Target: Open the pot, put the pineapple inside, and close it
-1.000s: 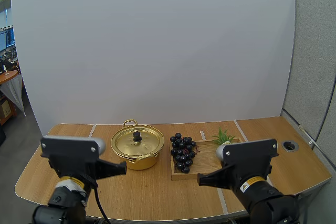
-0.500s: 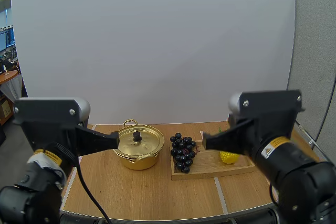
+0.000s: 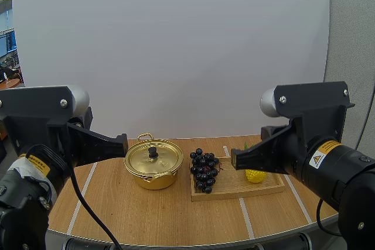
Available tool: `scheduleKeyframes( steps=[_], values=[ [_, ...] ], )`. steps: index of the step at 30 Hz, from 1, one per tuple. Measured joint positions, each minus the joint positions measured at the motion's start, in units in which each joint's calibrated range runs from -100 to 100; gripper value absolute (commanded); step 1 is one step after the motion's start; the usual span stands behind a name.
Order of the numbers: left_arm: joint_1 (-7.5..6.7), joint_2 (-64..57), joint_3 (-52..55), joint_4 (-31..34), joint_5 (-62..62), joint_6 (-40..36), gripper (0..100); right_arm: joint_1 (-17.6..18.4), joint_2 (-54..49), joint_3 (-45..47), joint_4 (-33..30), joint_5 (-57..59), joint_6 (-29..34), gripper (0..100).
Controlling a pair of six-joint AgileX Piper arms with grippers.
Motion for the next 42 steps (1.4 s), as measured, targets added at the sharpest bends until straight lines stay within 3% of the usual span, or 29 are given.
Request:
scheduleKeyframes(
  steps=[2, 13, 16, 18, 20, 24, 25, 28, 29, 42],
  values=[
    [0.00, 0.2, 0.0, 0.0, 0.5, 0.0, 0, 0.0, 0.4, 0.0, -1.0, 6.5, 0.0, 0],
    [0.00, 16.6, -0.7, 0.0, 0.7, 0.0, 0, 0.0, 13.6, 0.0, -2.9, 8.0, 0.6, 0],
    [0.00, 17.8, -1.0, 0.0, 0.7, 0.0, 5, 0.0, 14.3, 0.0, -2.9, 8.0, 0.8, 0],
    [0.00, 19.5, -1.1, 0.0, 0.6, 0.0, 15, 0.0, 15.1, 0.0, -2.9, 8.0, 1.2, 0],
    [0.00, 22.4, -1.5, 0.0, 0.6, 0.0, 30, 0.0, 16.1, 0.0, -2.9, 8.0, 1.6, 23],
    [0.00, 31.7, -3.5, 0.0, 0.4, 0.0, 65, 0.0, 22.0, 0.0, -2.9, 7.8, 3.4, 91],
    [0.00, 31.9, -3.5, 0.0, 0.4, 0.0, 72, 0.0, 22.1, 0.0, -2.9, 7.6, 3.4, 100],
    [0.00, 33.2, -3.5, 0.0, 0.4, 0.0, 97, 0.0, 22.1, 0.0, -3.1, 5.8, 3.5, 100],
    [0.00, 33.3, -3.5, 0.0, 0.2, 0.2, 100, 0.0, 22.1, 0.0, -3.1, 5.6, 3.5, 100],
    [0.00, 39.1, -3.5, 0.0, 3.1, 10.4, 100, 0.0, 22.1, 0.0, -3.2, 5.6, 3.5, 100]
  ],
)
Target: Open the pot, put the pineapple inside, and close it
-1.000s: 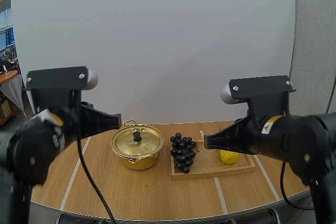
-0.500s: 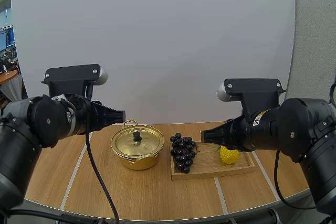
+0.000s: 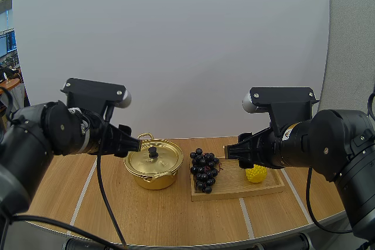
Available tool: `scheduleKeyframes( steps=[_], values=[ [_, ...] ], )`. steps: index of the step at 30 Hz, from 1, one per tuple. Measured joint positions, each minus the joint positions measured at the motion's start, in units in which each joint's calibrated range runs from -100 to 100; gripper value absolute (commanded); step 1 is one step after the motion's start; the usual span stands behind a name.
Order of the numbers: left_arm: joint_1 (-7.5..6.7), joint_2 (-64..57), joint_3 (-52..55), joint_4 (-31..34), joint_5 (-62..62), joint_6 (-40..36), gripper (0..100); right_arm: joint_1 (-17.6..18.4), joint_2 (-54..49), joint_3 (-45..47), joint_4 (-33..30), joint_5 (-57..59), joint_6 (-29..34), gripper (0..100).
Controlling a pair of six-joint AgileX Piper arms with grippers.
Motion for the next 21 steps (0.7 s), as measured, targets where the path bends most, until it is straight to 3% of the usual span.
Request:
scheduleKeyframes(
  steps=[7, 14, 21],
  values=[
    [0.00, 6.8, 0.0, -0.6, 0.8, 8.6, 100, 0.0, 0.0, 0.0, 0.0, 0.0, 0.0, 100],
    [-0.09, 15.4, 0.0, -9.8, -0.1, 25.8, 100, 0.0, 0.0, 0.0, 0.0, 0.0, 0.0, 100],
    [-2.38, 21.4, -2.7, -14.0, -0.1, 32.1, 100, 0.0, 0.0, 0.0, 0.0, 0.0, 0.0, 100]
  ],
)
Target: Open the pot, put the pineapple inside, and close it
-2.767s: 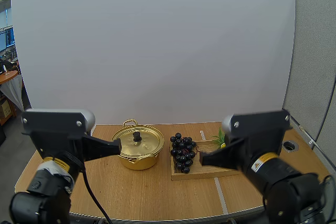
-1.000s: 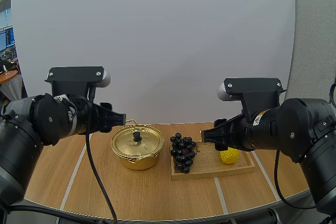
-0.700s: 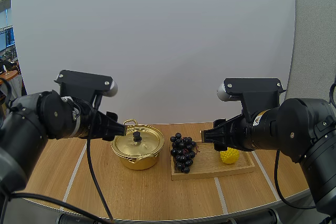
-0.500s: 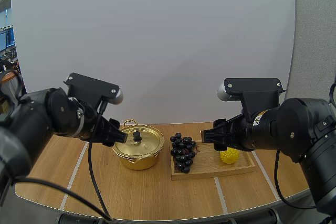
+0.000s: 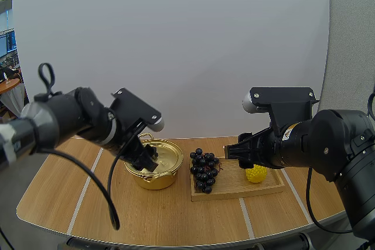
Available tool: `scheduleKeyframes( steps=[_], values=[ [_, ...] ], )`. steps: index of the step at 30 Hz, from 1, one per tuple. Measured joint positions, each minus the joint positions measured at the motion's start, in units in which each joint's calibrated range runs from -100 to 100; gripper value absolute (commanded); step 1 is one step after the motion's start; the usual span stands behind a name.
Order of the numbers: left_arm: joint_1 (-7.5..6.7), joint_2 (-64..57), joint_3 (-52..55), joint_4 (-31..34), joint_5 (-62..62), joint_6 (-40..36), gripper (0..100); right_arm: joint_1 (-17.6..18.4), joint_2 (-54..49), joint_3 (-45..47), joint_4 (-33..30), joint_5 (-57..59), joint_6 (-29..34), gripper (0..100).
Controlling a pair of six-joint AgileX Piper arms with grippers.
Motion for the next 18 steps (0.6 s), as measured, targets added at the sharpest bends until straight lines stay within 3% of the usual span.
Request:
scheduleKeyframes(
  steps=[3, 8, 18],
  values=[
    [-1.98, 5.2, -5.5, -0.7, -0.3, 0.3, 100, 0.0, 0.0, 0.0, 0.0, 0.0, 0.0, 100],
    [-2.38, 10.5, -11.8, -0.8, -3.4, 0.3, 100, 0.0, 0.0, 0.0, 0.0, 0.0, 0.0, 100],
    [-2.38, 13.2, -13.3, -1.0, -7.4, 1.2, 100, 0.0, 0.0, 0.0, 0.0, 0.0, 0.0, 100]
  ],
)
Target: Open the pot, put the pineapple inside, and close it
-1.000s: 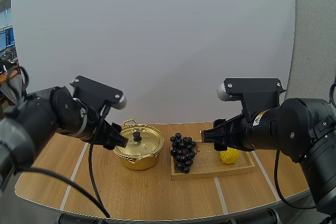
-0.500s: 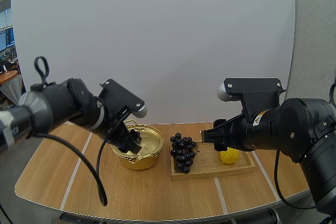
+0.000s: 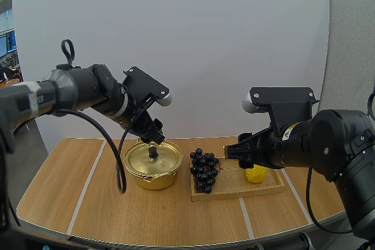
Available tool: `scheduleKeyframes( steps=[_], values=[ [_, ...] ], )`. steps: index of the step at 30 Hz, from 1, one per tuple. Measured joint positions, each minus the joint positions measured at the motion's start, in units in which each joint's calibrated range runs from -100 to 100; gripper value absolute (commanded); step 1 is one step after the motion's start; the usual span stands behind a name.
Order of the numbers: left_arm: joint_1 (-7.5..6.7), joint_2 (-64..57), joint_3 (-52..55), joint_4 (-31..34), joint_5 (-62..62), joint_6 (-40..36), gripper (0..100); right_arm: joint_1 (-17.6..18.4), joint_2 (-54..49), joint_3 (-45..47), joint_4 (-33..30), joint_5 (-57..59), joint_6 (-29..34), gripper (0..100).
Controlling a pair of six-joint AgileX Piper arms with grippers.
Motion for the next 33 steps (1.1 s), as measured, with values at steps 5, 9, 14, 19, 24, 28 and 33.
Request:
scheduleKeyframes(
  steps=[5, 9, 14, 19, 24, 28, 33],
  values=[
    [0.00, 4.5, -2.2, 0.0, 0.7, 0.4, 100, 0.0, 0.0, 0.0, 0.0, 0.0, 0.0, 100],
    [0.00, 10.8, -5.2, 0.0, 2.3, 0.7, 100, 0.0, 0.0, 0.0, 0.0, 0.0, 0.0, 100],
    [0.00, 16.9, -6.2, 0.0, 2.5, 0.7, 100, 0.0, 0.0, 0.0, 0.0, 0.1, 0.0, 100],
    [0.00, 21.3, -6.4, 0.4, 2.2, 0.7, 100, 0.0, 0.0, 0.0, 0.0, 0.1, 0.0, 100],
    [0.00, 24.6, -6.4, 0.6, 2.0, 0.7, 100, 0.0, 0.0, 0.0, 0.0, 0.1, 0.0, 100],
    [0.00, 25.1, -6.4, 0.6, 1.8, 0.7, 100, 0.0, 0.0, 0.0, 0.0, 0.1, 0.0, 100],
    [0.00, 25.2, -6.6, 0.5, 1.8, 0.7, 35, 0.0, 0.0, 0.0, 0.0, 0.1, 0.0, 100]
  ],
)
